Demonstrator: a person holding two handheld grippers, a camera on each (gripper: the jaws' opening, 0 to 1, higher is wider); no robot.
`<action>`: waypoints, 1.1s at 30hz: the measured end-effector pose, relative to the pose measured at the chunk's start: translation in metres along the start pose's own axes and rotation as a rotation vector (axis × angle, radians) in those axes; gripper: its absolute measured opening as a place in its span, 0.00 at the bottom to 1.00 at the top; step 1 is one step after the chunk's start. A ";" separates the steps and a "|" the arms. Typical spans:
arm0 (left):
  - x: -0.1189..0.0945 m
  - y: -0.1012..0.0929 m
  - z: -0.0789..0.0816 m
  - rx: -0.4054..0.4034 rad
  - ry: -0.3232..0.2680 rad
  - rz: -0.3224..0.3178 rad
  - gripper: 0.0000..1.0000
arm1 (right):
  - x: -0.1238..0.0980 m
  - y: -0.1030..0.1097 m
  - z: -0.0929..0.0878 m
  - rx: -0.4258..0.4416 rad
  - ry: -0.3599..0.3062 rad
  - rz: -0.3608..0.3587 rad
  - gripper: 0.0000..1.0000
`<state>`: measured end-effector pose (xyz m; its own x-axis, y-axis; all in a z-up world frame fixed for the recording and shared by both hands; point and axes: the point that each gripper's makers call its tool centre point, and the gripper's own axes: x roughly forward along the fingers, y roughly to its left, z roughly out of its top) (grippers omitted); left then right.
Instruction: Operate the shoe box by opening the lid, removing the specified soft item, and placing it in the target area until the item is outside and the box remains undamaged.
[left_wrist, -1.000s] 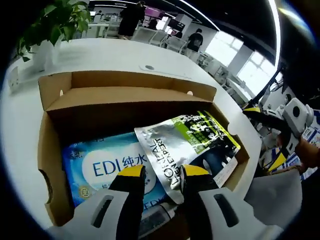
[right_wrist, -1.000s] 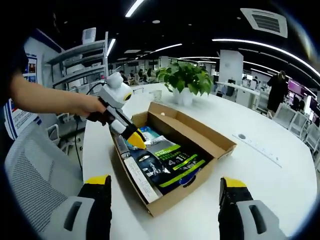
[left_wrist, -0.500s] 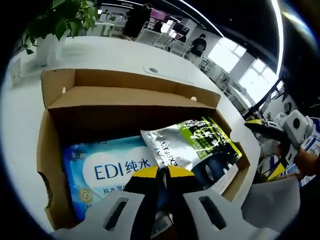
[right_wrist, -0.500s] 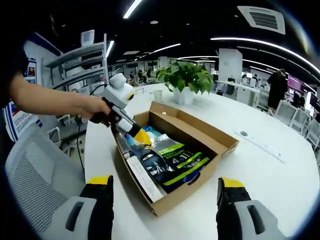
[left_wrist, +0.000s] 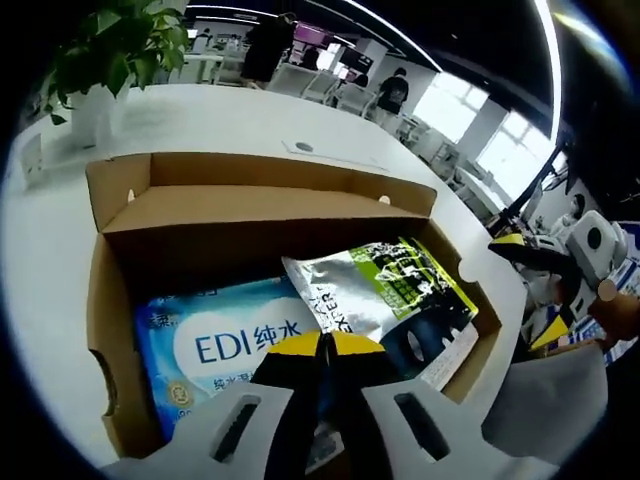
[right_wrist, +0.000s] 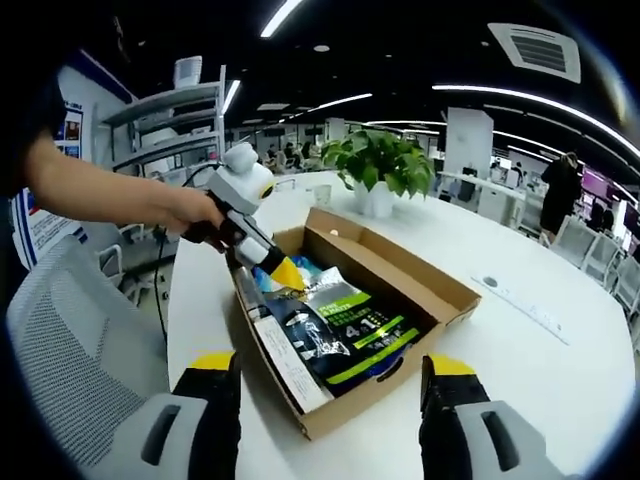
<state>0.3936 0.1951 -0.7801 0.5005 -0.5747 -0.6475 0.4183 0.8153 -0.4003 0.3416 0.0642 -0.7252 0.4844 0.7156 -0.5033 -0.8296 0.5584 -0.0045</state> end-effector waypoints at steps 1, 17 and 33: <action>-0.001 0.001 0.000 0.003 0.001 0.005 0.00 | 0.002 0.001 0.001 -0.006 -0.001 0.003 0.69; -0.014 0.022 -0.001 -0.001 -0.002 0.056 0.00 | 0.027 0.003 0.002 0.105 0.046 0.029 0.45; -0.023 0.028 -0.002 0.012 -0.004 0.066 0.00 | 0.053 0.011 -0.007 0.347 0.175 0.025 0.32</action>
<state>0.3925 0.2310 -0.7778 0.5302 -0.5202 -0.6695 0.3936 0.8505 -0.3490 0.3561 0.1053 -0.7575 0.3854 0.6655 -0.6392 -0.6828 0.6717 0.2876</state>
